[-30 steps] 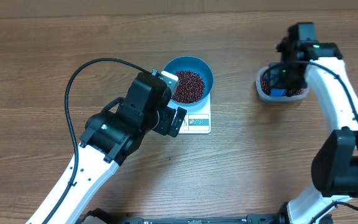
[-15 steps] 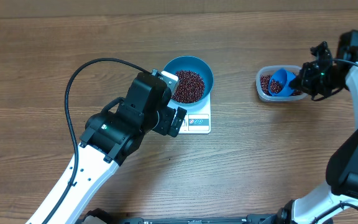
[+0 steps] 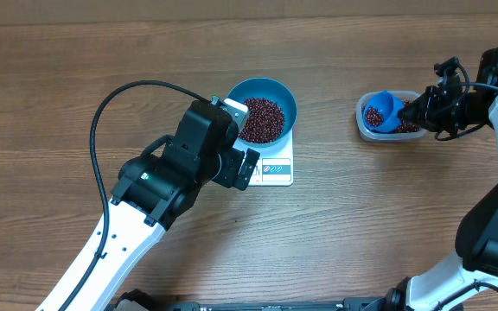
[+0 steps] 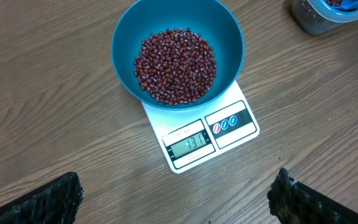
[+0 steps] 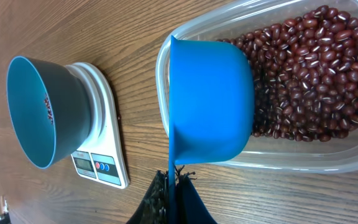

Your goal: Scoop item into bowl and weigh 150g on scale

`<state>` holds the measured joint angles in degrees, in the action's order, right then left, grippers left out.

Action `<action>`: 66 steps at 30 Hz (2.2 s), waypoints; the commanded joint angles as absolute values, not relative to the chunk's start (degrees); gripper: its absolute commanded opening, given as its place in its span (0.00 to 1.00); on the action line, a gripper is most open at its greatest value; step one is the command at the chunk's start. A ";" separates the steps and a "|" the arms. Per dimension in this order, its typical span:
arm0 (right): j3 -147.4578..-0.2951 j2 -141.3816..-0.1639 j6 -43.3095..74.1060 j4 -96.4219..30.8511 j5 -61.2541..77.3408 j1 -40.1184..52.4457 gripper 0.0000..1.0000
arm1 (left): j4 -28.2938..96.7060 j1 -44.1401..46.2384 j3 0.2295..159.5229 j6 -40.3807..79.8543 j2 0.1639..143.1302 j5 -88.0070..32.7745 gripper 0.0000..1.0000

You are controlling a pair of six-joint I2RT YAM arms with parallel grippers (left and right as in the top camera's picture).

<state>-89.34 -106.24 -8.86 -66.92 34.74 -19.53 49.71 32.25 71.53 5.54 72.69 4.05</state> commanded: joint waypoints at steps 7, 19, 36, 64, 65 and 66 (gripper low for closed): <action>-97.03 -99.44 -9.50 -68.95 36.14 -20.01 0.04 | 49.41 32.25 72.82 4.23 72.10 3.40 0.99; -101.43 -95.46 -9.54 -74.39 39.35 -16.14 0.04 | 48.45 32.25 72.82 4.23 72.10 3.38 1.00; -101.38 -95.15 -9.52 -63.96 36.03 7.18 0.04 | 48.18 32.25 72.82 4.25 72.12 2.92 1.00; -101.21 -95.26 -9.61 -56.62 4.93 23.64 0.04 | 48.16 32.25 72.82 4.25 72.12 2.92 1.00; -101.21 -95.26 -9.78 -56.64 4.93 23.64 0.04 | 48.16 32.25 72.82 4.23 72.12 2.94 1.00; -101.21 -95.26 -10.07 -56.66 4.93 23.64 0.04 | 48.16 32.25 72.82 4.25 72.12 2.94 1.00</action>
<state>-99.83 -97.23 -9.23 -57.08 5.76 23.51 48.40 32.25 71.53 5.52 72.69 3.62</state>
